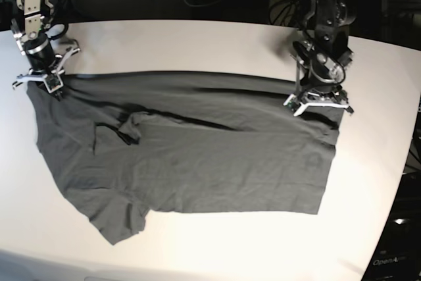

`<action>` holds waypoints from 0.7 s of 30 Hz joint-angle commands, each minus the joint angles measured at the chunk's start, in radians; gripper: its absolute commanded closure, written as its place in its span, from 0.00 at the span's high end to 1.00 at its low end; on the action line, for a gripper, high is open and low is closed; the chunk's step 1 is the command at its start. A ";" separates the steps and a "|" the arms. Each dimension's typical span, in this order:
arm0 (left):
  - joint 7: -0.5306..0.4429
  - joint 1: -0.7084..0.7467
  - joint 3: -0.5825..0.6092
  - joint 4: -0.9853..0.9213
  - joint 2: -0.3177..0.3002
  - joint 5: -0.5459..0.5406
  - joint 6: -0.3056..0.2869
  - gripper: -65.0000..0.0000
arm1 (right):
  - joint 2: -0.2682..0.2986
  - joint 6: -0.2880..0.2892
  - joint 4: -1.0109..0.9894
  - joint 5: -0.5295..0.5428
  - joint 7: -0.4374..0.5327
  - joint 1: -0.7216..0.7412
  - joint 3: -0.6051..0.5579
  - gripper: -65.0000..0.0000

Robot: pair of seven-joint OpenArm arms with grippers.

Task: Fold the T-shirt properly
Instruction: 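Drag the folded edge back toward the robot with both grippers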

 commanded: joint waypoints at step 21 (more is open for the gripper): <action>0.125 0.223 -0.003 0.083 0.005 -0.017 -0.089 0.04 | -0.032 0.092 0.054 -0.084 -0.235 -0.177 0.019 0.00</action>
